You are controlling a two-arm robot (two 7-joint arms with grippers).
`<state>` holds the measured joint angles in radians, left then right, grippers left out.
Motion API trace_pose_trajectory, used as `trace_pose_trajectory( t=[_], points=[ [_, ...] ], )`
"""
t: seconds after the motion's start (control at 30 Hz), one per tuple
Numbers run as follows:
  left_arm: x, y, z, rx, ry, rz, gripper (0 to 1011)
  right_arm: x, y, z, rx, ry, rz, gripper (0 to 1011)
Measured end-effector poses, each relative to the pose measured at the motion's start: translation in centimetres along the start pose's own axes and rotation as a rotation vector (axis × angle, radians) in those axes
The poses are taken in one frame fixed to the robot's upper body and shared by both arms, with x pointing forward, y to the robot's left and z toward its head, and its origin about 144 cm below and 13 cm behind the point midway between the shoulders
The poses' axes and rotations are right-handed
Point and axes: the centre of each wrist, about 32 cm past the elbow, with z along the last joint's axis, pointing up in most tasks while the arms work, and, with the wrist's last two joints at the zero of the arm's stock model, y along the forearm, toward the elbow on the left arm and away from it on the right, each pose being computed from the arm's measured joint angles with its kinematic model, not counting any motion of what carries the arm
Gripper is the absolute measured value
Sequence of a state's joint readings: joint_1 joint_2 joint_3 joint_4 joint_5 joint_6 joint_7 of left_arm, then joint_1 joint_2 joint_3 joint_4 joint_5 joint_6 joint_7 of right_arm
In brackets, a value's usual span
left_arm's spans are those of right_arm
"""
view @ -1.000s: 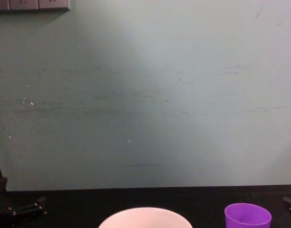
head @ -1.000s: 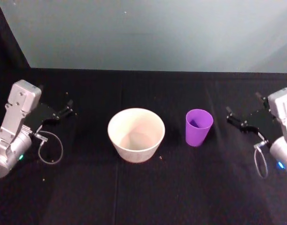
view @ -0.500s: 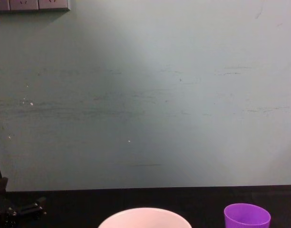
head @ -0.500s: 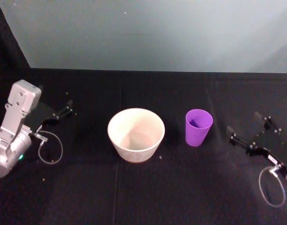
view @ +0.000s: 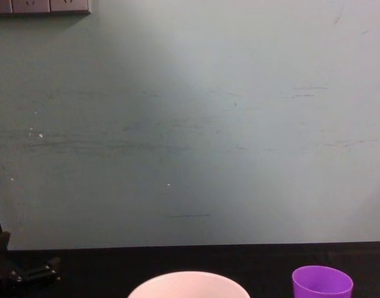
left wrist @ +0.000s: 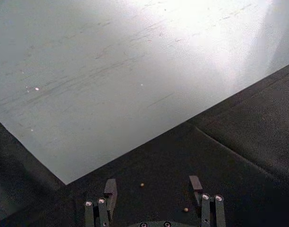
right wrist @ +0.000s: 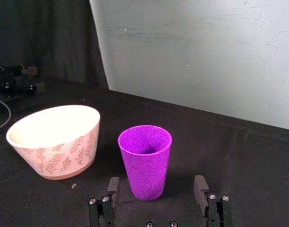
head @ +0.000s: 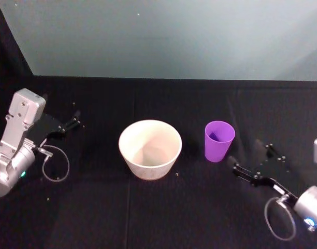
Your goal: Pick up the cup and pour the mung beans from the cup into the bowl.
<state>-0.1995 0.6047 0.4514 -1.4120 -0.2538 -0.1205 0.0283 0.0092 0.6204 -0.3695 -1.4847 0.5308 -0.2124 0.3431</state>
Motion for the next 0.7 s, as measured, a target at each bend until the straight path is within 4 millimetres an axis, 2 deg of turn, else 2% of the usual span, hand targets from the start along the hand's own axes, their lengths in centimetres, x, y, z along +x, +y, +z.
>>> trace_pose_trajectory(
  t=[0.37, 0.7],
  points=[
    [0.0, 0.0, 0.0, 0.0, 0.0, 0.0, 1000, -0.2, 3.8, -1.5, 0.009, 0.029, 0.016, 1003],
    [0.0, 0.0, 0.0, 0.0, 0.0, 0.0, 1000, -0.1, 6.3, -1.4, 0.032, 0.028, 0.013, 1003]
  ],
)
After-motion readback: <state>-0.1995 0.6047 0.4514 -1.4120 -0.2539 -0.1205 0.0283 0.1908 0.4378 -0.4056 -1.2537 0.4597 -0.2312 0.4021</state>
